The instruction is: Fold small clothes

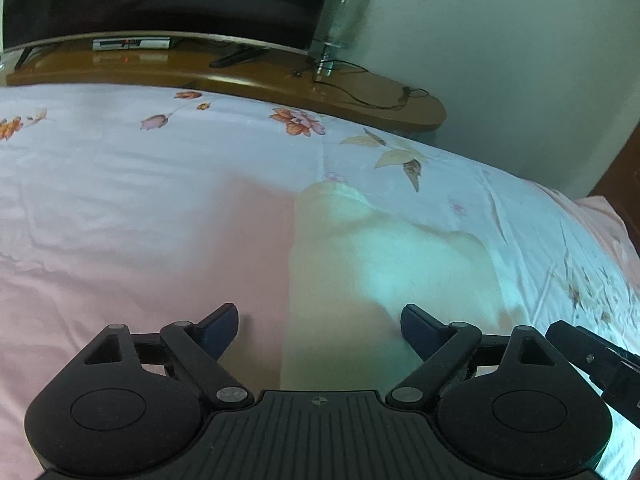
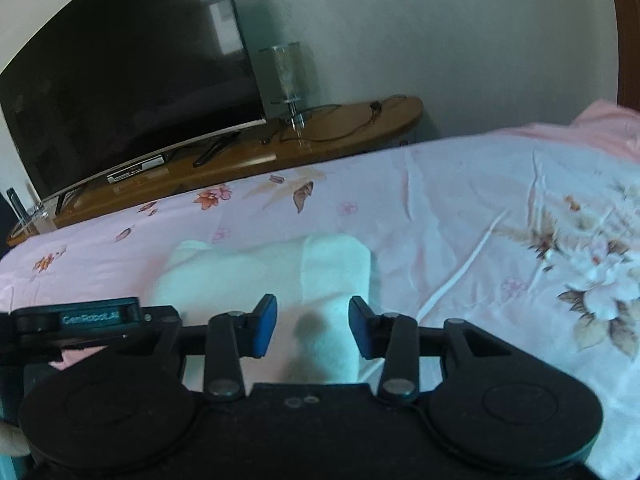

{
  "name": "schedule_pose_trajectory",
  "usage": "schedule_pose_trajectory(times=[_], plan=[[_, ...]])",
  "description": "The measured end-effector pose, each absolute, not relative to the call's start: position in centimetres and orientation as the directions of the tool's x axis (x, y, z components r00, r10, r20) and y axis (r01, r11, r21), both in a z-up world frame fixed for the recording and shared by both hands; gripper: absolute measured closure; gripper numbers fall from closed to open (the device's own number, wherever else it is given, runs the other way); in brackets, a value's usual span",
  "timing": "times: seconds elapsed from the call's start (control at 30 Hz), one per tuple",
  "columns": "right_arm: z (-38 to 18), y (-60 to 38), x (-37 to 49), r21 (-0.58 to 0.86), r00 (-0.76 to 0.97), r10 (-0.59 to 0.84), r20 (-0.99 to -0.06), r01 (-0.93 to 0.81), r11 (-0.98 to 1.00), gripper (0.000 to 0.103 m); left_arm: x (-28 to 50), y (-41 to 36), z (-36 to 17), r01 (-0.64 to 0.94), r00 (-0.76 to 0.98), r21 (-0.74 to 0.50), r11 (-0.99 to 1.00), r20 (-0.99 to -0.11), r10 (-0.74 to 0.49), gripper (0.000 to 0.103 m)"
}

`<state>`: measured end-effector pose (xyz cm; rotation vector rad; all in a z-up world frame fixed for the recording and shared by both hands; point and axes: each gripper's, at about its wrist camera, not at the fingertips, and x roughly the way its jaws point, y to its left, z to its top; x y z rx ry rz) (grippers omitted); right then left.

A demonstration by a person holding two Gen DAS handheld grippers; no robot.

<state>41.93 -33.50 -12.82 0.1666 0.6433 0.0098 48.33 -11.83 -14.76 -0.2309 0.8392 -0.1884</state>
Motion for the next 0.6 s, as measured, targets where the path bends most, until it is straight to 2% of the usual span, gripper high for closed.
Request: schedule_pose_trajectory(times=[0.43,0.6], plan=[[-14.2,-32.5,35.6,0.137,0.748,0.020,-0.664,0.096,0.986,0.064,41.1,-10.3,-16.4,0.139,0.608,-0.244,0.960,-0.744,-0.277,0.015],[-16.2,-32.4,33.7,0.137,0.691,0.026,-0.723,0.107,0.985,0.070,38.7,-10.2,-16.5,0.179,0.601,-0.222,0.959,-0.747,-0.285,0.015]])
